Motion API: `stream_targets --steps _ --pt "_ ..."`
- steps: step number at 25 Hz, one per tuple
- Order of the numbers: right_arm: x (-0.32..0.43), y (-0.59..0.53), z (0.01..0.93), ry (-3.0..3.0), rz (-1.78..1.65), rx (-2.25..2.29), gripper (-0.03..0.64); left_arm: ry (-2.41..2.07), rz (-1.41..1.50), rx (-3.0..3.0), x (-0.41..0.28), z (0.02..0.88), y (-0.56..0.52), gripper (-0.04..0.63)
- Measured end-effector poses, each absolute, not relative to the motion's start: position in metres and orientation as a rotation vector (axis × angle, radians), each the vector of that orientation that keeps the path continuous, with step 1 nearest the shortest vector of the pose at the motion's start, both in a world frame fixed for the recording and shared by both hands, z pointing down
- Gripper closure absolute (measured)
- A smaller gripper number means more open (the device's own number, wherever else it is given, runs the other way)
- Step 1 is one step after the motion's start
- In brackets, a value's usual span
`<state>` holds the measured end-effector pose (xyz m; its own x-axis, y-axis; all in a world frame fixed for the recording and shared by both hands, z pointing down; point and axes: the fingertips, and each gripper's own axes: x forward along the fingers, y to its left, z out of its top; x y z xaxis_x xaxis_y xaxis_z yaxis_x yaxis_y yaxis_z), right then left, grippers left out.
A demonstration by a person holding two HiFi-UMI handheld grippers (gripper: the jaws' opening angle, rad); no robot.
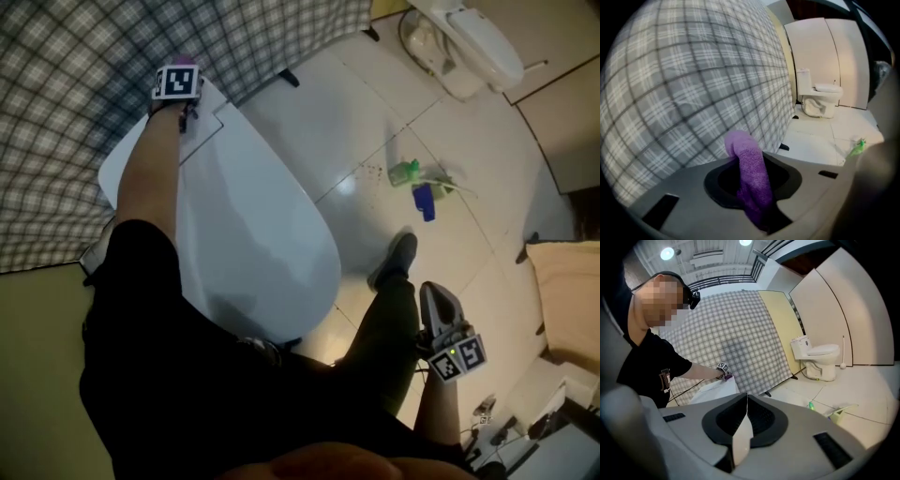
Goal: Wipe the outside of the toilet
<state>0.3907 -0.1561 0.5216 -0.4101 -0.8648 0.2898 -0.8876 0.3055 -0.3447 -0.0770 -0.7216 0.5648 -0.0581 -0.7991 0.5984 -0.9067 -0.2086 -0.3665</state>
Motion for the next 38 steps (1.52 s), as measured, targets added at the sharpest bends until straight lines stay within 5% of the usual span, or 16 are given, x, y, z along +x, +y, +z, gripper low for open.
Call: stream_targets --steps 7,20,27,38 --pt "0.354 -0.145 0.477 -2.611 0.582 1.658 0.606 -1.554 0.676 2.294 -0.092 0.54 -0.592 0.505" --pt "0.188 -0.098 0.452 -2.806 0.418 1.362 0.612 -1.064 0.004 2.563 -0.095 0.504 -0.142 0.505" --pt "0.143 -0.086 0.479 -2.826 0.54 1.355 0.617 -0.999 -0.167 2.5 -0.118 0.524 -0.081 0.505" --pt "0.16 -0.064 0.533 -2.732 0.49 1.374 0.617 -0.85 -0.018 2.554 -0.081 0.555 -0.08 0.505"
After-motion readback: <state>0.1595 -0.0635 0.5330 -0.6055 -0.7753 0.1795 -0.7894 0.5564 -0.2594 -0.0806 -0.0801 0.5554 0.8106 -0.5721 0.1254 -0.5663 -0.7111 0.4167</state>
